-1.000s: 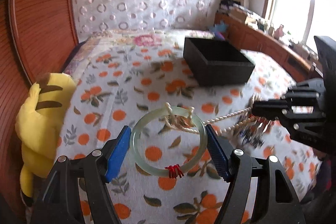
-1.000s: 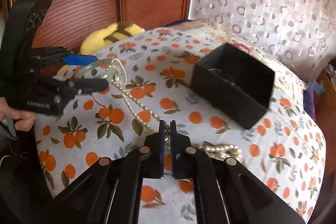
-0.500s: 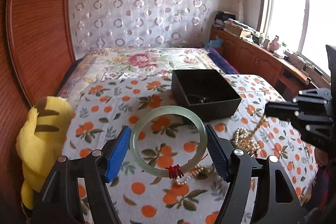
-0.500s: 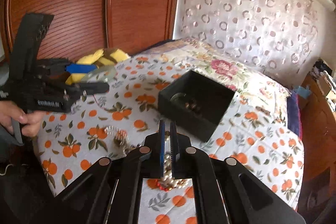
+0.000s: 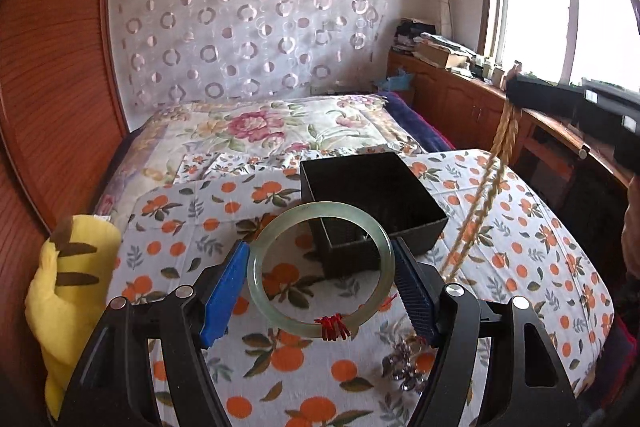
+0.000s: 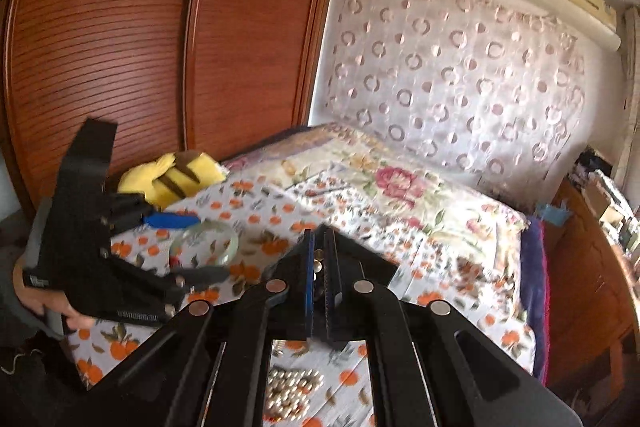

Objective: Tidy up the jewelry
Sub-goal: 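Lower jade bangle into black box with left tool while right tool drops pearls in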

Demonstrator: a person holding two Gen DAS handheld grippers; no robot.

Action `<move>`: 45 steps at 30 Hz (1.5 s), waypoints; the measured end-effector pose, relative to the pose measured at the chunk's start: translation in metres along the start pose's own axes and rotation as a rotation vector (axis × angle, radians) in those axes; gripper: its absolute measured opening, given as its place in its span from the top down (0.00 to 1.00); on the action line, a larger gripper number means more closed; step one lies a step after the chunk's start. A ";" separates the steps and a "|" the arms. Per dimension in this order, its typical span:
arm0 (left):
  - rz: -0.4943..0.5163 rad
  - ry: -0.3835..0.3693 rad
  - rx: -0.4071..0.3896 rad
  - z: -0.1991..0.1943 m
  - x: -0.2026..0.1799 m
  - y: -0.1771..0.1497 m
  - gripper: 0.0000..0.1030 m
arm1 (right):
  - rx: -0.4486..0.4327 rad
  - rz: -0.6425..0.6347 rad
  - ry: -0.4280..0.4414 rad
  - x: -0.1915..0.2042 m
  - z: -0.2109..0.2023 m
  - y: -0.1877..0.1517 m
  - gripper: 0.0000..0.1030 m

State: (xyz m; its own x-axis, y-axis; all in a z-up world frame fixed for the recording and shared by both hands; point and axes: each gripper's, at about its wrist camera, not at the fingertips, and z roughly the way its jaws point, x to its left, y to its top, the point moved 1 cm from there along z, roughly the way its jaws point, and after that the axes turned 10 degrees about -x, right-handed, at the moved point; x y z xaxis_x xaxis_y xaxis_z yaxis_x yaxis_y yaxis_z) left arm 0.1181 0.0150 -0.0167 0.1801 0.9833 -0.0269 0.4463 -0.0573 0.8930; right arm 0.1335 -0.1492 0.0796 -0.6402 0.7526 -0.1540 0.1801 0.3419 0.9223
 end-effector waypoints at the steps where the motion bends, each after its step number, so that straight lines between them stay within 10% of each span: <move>1: 0.000 0.000 0.001 0.002 0.000 0.001 0.34 | -0.005 -0.002 -0.005 -0.002 0.000 0.003 0.95; 20: 0.013 0.009 0.016 0.038 -0.006 0.016 0.34 | -0.083 0.037 -0.124 -0.058 0.016 0.064 0.95; 45: 0.046 -0.002 0.086 0.103 -0.034 0.016 0.29 | 0.106 0.165 -0.021 -0.067 0.048 -0.060 0.94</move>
State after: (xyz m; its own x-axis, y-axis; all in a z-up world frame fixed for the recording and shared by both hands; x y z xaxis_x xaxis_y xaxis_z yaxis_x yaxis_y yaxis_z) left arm 0.2092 -0.0369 -0.0479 0.2035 0.9790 0.0126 0.5109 -0.1171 0.8516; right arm 0.2012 -0.1936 0.0177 -0.5800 0.8145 -0.0124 0.3597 0.2698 0.8932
